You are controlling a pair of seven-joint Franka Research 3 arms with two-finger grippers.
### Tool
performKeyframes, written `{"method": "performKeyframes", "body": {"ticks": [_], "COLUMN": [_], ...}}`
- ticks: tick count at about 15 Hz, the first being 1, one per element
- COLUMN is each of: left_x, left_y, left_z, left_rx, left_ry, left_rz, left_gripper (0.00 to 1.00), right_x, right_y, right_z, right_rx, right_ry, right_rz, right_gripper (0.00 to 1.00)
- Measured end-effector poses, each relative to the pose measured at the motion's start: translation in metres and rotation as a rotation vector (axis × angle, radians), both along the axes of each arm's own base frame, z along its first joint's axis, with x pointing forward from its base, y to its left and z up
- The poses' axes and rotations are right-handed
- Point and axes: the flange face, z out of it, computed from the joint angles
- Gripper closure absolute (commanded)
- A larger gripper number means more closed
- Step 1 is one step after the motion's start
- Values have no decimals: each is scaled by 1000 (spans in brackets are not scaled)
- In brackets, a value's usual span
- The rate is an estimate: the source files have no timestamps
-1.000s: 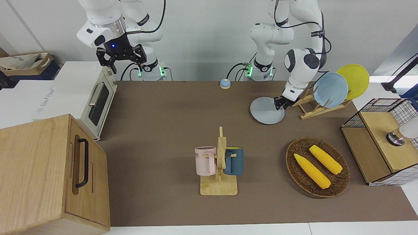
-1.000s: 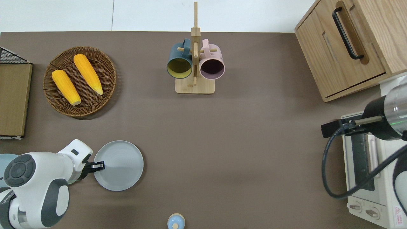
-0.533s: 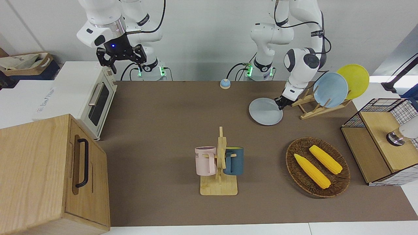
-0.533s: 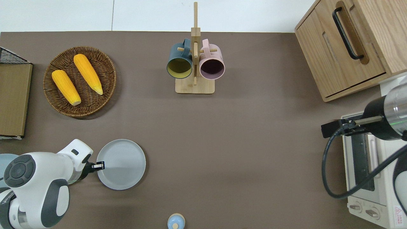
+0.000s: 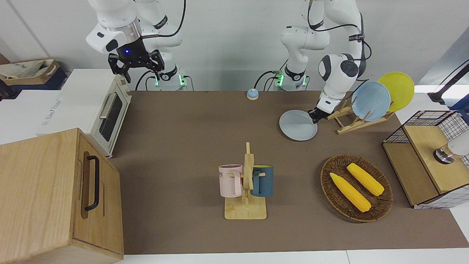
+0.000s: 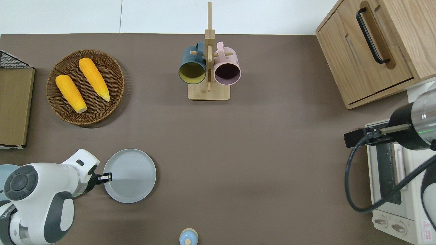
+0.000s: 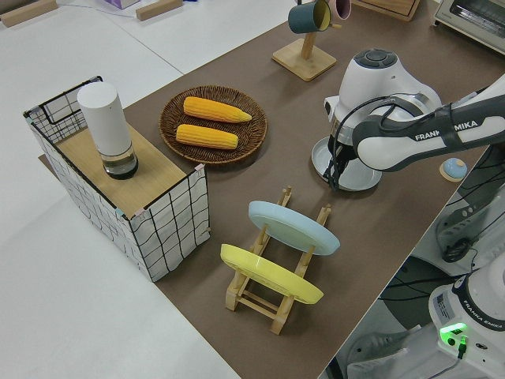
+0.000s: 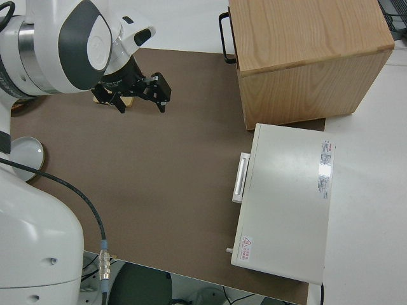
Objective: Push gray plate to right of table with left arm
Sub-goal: 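Push the gray plate with the left gripper toward the toaster oven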
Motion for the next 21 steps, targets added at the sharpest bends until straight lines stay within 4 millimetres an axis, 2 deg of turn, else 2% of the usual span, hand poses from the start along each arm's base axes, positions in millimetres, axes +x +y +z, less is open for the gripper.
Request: {"method": "performKeyframes", "body": {"ticks": [3, 11, 21], "left_x": [0, -8, -21], "left_y": [-9, -82, -152], "left_z": [0, 2, 7], "left_rx": [7, 50, 92], "left_ry": [4, 2, -3], "left_rz": [27, 112, 187], "left_gripper": [1000, 1000, 1000], "right_x": [0, 0, 0], "right_y": [0, 0, 0], "right_z": [0, 0, 0], "right_rx": [0, 0, 0], "right_ry": [0, 0, 0], "right_rz": [0, 0, 0], "right_gripper": [17, 17, 17]}}
